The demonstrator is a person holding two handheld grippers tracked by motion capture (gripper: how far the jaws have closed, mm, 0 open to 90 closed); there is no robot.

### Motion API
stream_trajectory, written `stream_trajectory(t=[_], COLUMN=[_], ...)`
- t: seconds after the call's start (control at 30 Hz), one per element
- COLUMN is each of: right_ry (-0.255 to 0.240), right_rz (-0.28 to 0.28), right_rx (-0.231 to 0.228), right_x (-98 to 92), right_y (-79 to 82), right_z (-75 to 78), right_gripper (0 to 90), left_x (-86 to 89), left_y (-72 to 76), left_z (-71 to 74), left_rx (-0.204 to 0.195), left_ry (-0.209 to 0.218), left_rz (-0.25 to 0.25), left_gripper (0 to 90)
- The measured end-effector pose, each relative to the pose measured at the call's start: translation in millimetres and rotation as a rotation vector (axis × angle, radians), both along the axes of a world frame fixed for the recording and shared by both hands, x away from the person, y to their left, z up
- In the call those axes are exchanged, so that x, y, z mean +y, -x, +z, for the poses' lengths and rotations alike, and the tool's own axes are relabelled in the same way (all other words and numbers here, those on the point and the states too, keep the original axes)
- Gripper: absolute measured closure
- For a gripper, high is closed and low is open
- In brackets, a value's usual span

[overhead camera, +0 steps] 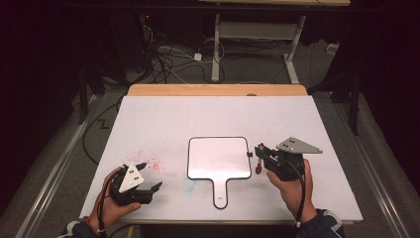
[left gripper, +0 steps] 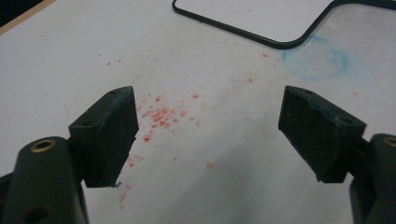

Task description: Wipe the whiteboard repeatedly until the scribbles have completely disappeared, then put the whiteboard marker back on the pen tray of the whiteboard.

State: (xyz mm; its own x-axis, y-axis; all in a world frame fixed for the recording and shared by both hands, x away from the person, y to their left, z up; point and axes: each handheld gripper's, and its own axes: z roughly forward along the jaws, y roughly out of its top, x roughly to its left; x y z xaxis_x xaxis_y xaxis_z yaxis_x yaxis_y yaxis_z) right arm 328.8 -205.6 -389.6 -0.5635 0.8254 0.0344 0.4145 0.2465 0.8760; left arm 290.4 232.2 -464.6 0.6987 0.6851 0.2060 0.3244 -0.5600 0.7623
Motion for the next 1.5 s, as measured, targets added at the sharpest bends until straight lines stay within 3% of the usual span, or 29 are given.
stream_trajectory(t=[0.13, 0.27, 0.37, 0.6, 0.73, 0.83, 1.07, 1.13, 1.23, 1.4, 1.5], right_ry=[-0.013, -0.019, -0.041, -0.062, -0.032, -0.056, -0.053, -0.055, -0.034, 0.008, 0.064], right_rz=[0.028, 0.037, 0.020, -0.029, -0.084, -0.109, -0.119, -0.122, -0.128, -0.140, -0.147], right_rx=[0.052, 0.112, 0.157, 0.215, 0.239, 0.274, 0.288, 0.289, 0.284, 0.266, 0.248], right_x=[3.3, 11.6, 13.5, 15.0, 12.9, 9.0, 10.6, 13.0, 16.3, 17.2, 16.7], right_y=[-8.0, -26.9, -43.7, -76.6, -95.1, -102.3, -103.0, -102.5, -102.8, -102.9, -102.6], right_z=[-8.9, -20.0, -29.9, -45.4, -58.5, -67.1, -77.0, -77.5, -79.2, -79.6, -78.1], right_gripper=[81.0, 80.9, 80.6, 77.3, 80.5, 79.8, 79.7, 78.8, 74.1, 74.2, 73.5], left_x=[0.5, 1.1, 0.8, 0.1, -2.7, -3.4, -4.8, -5.3, -5.4, -5.6, -6.0], left_y=[0.7, 0.0, -0.6, -0.6, -2.1, -2.8, -3.0, -2.5, -2.3, -2.1, -3.0], left_z=[-0.9, -1.2, -2.2, -2.4, -2.0, -2.6, -2.6, -3.7, -4.1, -3.8, -3.8], left_rx=[0.001, 0.005, 0.011, 0.017, 0.016, 0.014, 0.014, 0.031, 0.034, 0.033, 0.024], left_ry=[-0.007, 0.000, -0.003, -0.004, -0.010, -0.017, -0.026, -0.023, -0.025, -0.026, -0.032], left_rz=[0.004, 0.006, 0.008, 0.009, 0.000, -0.009, -0.016, -0.013, -0.010, -0.013, -0.020], left_gripper=[19.2, 19.3, 19.2, 19.2, 19.2, 19.2, 19.3, 19.2, 19.2, 19.3, 19.2])
